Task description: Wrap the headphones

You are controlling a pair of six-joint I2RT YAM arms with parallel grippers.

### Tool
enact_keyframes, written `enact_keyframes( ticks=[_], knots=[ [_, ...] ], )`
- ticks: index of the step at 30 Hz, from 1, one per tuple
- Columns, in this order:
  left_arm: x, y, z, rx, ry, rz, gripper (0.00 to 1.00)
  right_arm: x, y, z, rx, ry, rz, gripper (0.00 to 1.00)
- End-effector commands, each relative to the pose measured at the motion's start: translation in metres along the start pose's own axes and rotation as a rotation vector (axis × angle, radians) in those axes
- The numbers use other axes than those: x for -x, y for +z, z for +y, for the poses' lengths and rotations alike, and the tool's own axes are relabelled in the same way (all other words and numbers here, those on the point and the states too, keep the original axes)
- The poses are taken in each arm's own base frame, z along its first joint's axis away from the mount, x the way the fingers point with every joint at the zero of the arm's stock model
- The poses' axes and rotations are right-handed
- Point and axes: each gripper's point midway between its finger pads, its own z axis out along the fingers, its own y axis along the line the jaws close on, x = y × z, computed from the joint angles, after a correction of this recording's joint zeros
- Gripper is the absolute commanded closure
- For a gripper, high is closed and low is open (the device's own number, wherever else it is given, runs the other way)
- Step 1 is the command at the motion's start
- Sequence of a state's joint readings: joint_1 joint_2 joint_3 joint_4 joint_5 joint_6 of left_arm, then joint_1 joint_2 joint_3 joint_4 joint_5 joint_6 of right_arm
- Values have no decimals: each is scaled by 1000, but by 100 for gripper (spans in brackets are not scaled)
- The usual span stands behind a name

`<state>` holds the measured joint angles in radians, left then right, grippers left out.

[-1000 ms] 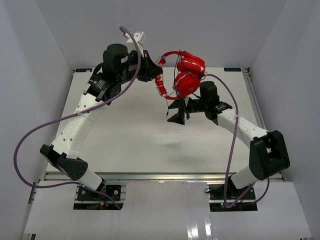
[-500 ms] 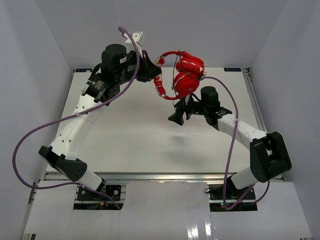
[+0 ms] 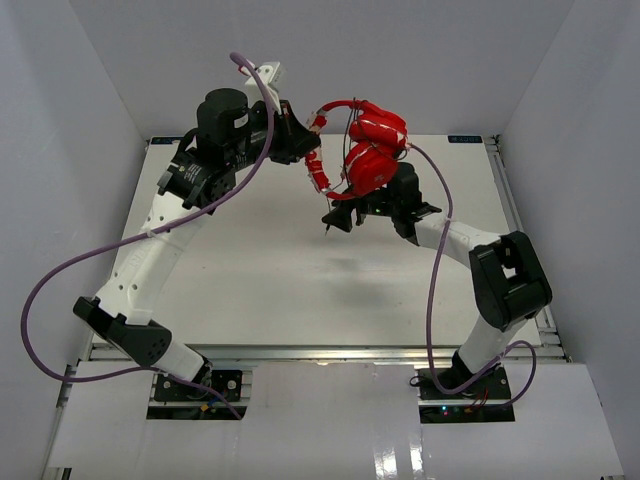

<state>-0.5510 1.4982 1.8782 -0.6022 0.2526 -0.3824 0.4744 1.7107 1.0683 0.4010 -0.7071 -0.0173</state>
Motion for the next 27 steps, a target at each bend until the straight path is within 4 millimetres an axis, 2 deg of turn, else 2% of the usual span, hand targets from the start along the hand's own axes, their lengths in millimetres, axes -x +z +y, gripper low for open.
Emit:
enact_keyframes(
  ticks=[1,5,7,8,11,13,14,17,18,19,20,25,27],
  knots=[
    [36,-29,-18,-28,9,-122,100,26,-13,16,64,-171,7,28],
    [32,-30,-16,-20,17,-116,100,18,-37,24,25,-186,64,27],
    [30,-30,-15,-18,17,-114,100,15,-45,21,-33,-176,74,25],
    [29,-30,-15,-19,17,-112,100,14,-47,19,-55,-164,73,20],
    [26,-29,-17,-33,12,-107,100,12,-42,10,-98,-101,67,6],
    [27,-29,-19,-45,5,-108,100,12,-31,4,-82,-76,61,7],
    [28,-30,-21,-54,3,-110,100,9,-23,3,-56,-47,60,11],
    [30,-31,-23,-60,-4,-114,100,20,-6,13,72,-13,13,38],
    [30,-32,-23,-58,-5,-115,100,29,-3,20,122,-8,-11,60],
    [30,-32,-23,-58,-5,-117,100,35,-2,24,153,-19,-28,77],
    [30,-35,-24,-57,-5,-121,100,35,-3,27,165,-24,-33,90],
    [27,-33,-13,-13,0,-124,100,38,-23,51,210,-36,-69,92],
    [25,-29,-3,36,-7,-128,100,38,-35,62,219,-70,-77,92]
  ],
)
